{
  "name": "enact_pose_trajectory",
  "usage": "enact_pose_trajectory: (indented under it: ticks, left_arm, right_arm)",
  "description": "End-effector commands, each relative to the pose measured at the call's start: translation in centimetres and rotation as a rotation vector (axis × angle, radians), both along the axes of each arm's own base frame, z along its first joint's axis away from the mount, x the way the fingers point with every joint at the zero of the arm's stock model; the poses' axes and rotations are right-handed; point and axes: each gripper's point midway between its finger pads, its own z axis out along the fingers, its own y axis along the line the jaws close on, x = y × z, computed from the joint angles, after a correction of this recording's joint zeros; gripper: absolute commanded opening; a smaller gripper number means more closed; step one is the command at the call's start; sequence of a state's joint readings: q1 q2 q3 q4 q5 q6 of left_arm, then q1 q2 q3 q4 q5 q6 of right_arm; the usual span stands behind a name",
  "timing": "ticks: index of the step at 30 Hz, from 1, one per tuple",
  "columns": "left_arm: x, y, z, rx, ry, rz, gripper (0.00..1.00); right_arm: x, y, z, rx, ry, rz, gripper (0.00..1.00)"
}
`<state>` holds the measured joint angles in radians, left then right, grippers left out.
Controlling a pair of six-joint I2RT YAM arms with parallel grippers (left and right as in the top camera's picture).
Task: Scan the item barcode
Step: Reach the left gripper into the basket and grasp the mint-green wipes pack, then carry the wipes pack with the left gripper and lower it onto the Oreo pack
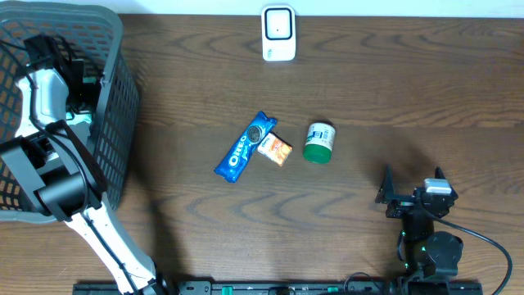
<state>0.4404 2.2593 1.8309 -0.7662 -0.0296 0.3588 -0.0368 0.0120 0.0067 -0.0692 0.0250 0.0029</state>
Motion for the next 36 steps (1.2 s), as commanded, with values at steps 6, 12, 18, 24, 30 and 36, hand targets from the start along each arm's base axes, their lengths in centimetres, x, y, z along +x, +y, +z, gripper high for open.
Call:
enact_pose_trajectory:
  ticks: [6,12,18,24,30,36]
  left_arm:
    - [-2.4,0.2,-1.4,0.013,0.106,0.028,0.3]
    - [-2.6,1.4,7.5,0.134,-0.034,0.108,0.31]
    - [-4.9,-0.4,22.8,0.196,-0.383,0.243,0.33]
    - [-8.1,-12.9,36.1,-0.002,-0.765,-0.039,0.37]
    - [-10.2,-27.0,39.4,-0.217,-0.854,-0.368,0.42]
    - [-8.5,-39.3,33.0,-0.357,-0.651,-0.626,0.42]
  right_arm:
    - [0.0,0.2,0.0,-0.011,-0.001,0.009,0.99]
    - [0.0,0.2,0.0,-0.011,-0.001,0.009,0.99]
    - [0.0,0.2,0.0,-0.011,-0.001,0.009,0.99]
    - [0.0,0.2,0.0,-0.011,-0.001,0.009,0.99]
    - [0.0,0.2,0.0,-0.011,-0.001,0.009,0.99]
    - [0.0,0.2,0.0,-0.011,-0.001,0.009,0.99]
